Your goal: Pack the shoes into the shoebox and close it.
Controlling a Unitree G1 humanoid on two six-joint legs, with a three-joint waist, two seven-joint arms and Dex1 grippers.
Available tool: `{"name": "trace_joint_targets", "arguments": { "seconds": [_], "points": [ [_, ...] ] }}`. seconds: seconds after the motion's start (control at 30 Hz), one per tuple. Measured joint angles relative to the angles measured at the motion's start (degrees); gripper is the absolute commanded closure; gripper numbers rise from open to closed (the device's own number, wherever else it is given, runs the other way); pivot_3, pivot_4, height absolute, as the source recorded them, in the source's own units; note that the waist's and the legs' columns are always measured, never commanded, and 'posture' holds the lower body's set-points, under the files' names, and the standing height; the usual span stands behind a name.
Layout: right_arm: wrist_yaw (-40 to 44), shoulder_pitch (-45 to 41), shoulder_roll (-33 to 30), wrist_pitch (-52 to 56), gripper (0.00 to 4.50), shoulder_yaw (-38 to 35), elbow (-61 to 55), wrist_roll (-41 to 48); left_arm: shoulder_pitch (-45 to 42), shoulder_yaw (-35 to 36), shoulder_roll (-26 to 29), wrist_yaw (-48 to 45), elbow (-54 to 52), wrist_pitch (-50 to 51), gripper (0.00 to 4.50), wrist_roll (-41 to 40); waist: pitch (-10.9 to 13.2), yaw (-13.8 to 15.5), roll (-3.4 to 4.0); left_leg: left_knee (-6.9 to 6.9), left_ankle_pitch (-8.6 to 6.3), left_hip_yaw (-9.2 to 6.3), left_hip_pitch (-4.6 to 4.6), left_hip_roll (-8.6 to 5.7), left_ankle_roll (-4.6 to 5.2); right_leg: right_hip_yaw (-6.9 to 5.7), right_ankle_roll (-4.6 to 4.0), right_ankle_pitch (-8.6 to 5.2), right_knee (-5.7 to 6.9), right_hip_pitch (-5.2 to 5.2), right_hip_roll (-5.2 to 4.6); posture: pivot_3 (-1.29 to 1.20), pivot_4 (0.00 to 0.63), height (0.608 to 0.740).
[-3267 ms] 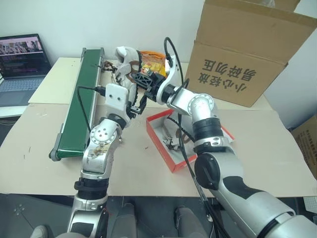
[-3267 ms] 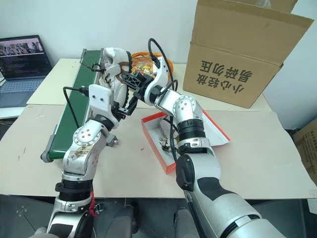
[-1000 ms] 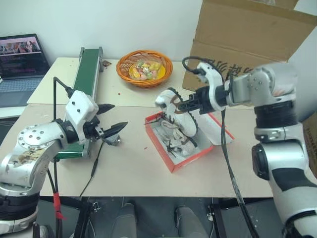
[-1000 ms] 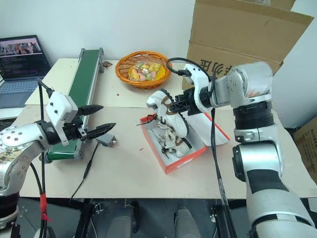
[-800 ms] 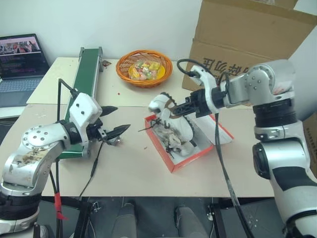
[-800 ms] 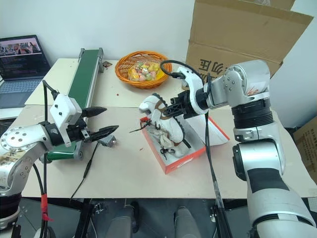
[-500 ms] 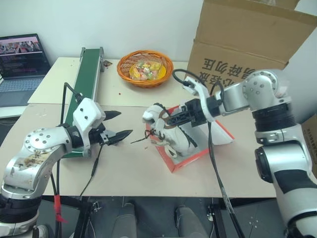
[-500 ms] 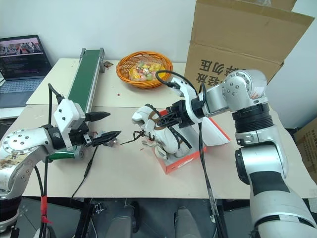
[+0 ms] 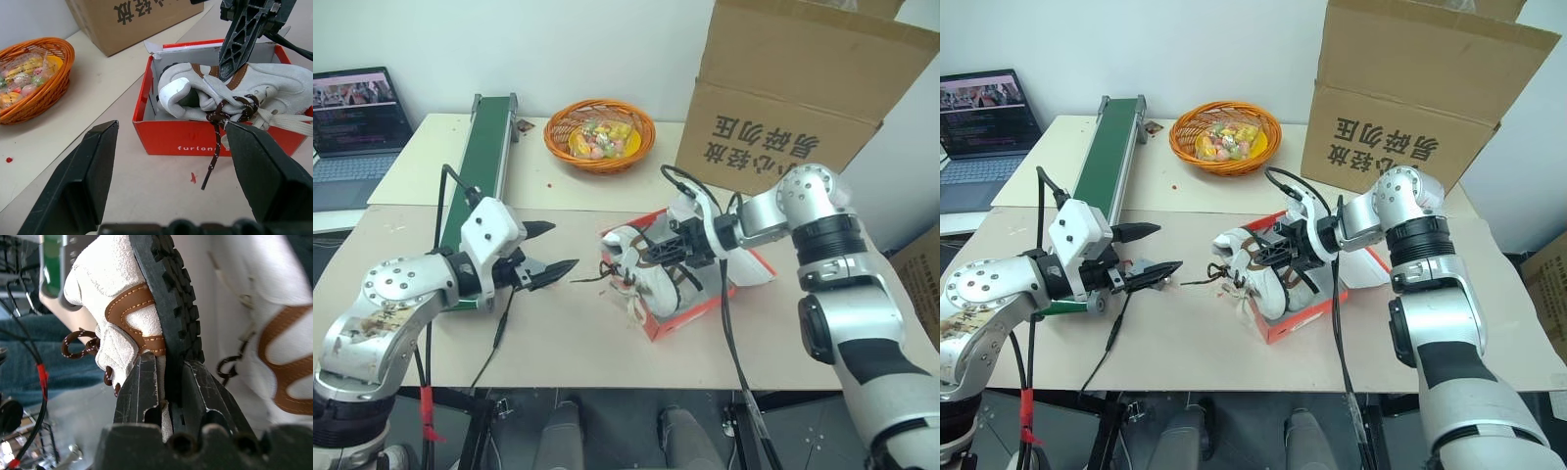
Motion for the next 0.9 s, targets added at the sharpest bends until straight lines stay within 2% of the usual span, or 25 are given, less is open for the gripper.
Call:
{"name": "trace_joint_targets", "arguments": {
  "seconds": [0.2, 0.43, 0.9],
  "points": [
    [5.5, -5.1, -0.1, -0.2, 4.16, -0.5, 1.8, -6.1, 0.7, -0.2, -0.3, 0.7, -0.5, 0.0, 0.79, 0.0, 0.0, -0.1, 0.0, 0.01, -0.22, 0.0, 0.0, 0.01, -0.34, -0.01, 0.0, 0.0, 0.02, -0.03, 0.01, 0.0, 0.15, 0.721],
    [11.0, -4.9, 2.2, -3.9, 4.16, 2.0, 2.5, -13.3, 0.7, -0.2, -0.7, 1.7, -1.0, 0.1, 0.79, 0.0, 0.0, 0.0, 0.0, 0.05, -0.24, 0.0, -0.01, 0.0, -0.37, -0.01, 0.01, 0.01, 0.03, -0.03, 0.01, 0.0, 0.15, 0.721],
    [27.8, -3.0, 4.3, -20.0, 4.16, 8.3, 11.2, -26.6, 1.1, 0.1, -0.6, 3.0, -3.5, 2.8, 0.79, -1.0, 0.0, -0.1, 0.0, 0.2, -0.27, 0.0, 0.05, 0.0, -0.42, -0.03, 0.05, 0.03, 0.04, 0.12, 0.01, 0.0, 0.15, 0.721]
  ]
}}
